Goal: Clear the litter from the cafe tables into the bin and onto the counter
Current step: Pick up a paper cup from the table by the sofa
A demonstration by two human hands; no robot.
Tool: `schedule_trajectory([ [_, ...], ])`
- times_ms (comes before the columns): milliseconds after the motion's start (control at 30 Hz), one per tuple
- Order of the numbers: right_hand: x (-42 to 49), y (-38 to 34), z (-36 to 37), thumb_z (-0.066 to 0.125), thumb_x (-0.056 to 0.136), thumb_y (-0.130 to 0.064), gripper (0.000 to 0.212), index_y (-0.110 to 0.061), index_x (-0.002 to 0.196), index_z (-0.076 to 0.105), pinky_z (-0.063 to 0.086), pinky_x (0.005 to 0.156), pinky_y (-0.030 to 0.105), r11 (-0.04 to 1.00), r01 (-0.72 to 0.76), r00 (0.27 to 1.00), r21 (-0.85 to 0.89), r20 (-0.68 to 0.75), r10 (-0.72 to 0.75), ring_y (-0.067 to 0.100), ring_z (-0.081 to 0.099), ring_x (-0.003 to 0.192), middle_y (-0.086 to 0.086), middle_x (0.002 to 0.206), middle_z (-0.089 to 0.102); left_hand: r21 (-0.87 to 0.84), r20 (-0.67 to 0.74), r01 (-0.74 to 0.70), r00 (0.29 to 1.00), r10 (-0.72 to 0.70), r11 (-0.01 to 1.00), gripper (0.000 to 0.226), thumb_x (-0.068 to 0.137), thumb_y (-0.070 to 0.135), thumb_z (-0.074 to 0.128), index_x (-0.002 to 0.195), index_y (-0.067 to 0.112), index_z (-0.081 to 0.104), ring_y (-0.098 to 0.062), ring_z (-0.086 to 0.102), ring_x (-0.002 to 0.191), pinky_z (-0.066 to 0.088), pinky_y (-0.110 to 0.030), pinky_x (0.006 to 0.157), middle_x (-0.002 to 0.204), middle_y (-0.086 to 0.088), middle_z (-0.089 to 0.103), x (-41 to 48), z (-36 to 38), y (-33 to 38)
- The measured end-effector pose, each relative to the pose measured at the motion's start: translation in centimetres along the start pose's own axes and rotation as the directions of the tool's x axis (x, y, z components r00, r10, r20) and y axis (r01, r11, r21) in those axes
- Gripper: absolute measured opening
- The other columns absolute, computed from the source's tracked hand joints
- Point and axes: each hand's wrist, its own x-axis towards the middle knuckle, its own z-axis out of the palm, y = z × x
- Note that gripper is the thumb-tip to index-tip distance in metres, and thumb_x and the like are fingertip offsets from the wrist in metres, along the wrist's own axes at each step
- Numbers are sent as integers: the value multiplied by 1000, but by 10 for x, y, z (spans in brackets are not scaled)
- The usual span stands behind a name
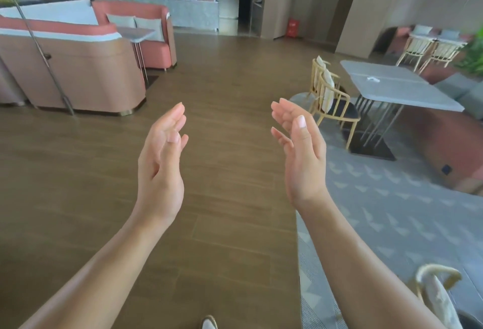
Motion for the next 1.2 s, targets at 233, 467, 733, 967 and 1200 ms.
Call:
schedule_trajectory([
  [233,154,88,45,44,101,-52,43,-30,130,67,50,113,46,1000,0,1000,17,-14,0,13,61,136,-2,138,70,-1,1,21,1000,-21,1000,44,105,48,44,144,34,55,-13,48,148,43,-47,119,156,11,55,155,-3,-93],
  [467,296,194,72,44,102,-52,40,-34,128,68,50,113,49,999,-1,1000,50,1,1,14,60,136,-2,138,70,22,-31,23,999,-22,999,42,104,49,44,143,35,55,-15,49,148,43,-50,119,156,7,55,290,4,-196],
  [733,479,330,80,43,103,-52,39,-36,127,69,50,112,47,994,-16,998,105,64,9,15,60,136,-3,138,70,93,-72,5,997,2,996,42,104,47,42,142,34,54,-16,49,148,43,-48,120,157,4,54,450,43,-324],
  [967,653,412,94,44,103,-53,37,-40,126,70,50,112,45,991,-13,993,131,120,-3,14,60,136,-4,138,70,115,-158,1,987,17,993,42,101,47,43,139,32,54,-17,50,147,46,-41,117,157,1,53,591,68,-408],
  [1200,776,495,117,44,103,-53,38,-39,127,70,50,111,44,991,-16,990,136,144,-4,14,60,136,-4,138,70,106,-199,-10,980,31,994,40,102,47,44,138,36,57,-15,50,147,47,-38,115,154,8,57,708,68,-498],
])
